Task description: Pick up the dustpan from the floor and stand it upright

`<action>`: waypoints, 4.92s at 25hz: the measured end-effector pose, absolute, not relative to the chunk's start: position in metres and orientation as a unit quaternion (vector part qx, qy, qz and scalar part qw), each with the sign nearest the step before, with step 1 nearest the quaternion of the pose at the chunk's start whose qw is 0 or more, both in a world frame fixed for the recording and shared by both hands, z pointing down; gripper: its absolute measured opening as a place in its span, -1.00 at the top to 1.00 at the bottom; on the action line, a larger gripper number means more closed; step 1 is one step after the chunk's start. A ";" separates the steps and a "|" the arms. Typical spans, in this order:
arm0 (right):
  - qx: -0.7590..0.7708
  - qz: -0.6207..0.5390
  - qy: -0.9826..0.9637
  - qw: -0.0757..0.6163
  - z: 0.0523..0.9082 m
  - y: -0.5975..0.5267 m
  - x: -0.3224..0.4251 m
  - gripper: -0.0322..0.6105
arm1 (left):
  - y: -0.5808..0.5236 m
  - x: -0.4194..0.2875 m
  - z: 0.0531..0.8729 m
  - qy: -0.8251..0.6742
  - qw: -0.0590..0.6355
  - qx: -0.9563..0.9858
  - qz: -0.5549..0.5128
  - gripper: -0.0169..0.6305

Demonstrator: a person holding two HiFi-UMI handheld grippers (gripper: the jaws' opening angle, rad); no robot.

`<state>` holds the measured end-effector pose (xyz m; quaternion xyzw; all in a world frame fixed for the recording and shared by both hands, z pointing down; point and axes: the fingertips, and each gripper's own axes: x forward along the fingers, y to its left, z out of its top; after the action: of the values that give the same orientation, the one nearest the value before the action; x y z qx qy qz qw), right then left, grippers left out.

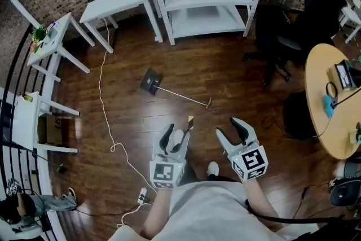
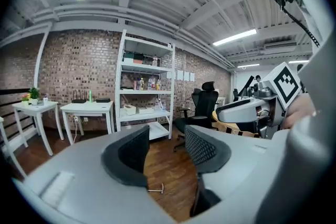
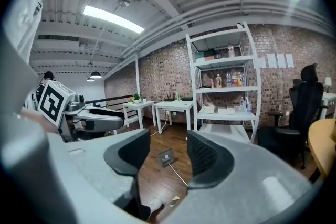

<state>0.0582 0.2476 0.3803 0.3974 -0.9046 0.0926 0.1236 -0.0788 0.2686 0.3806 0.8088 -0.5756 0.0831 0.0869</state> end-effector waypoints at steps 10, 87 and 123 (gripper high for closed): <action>0.446 0.124 -0.879 0.113 0.391 0.080 -0.021 0.25 | 0.099 -0.145 0.408 -0.485 0.106 0.861 0.107 0.25; 0.452 0.335 -0.796 0.223 0.770 -0.159 0.084 0.25 | -0.189 -0.020 0.817 -0.437 0.444 0.760 0.187 0.65; 0.446 0.263 -0.846 0.126 0.551 0.007 0.050 0.25 | -0.007 -0.183 0.614 -0.512 0.408 0.756 -0.002 0.54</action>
<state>0.0499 0.0069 0.5506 0.4456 -0.8463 0.2632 0.1258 -0.1833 -0.0074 0.6139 0.7559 -0.5120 -0.0024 0.4081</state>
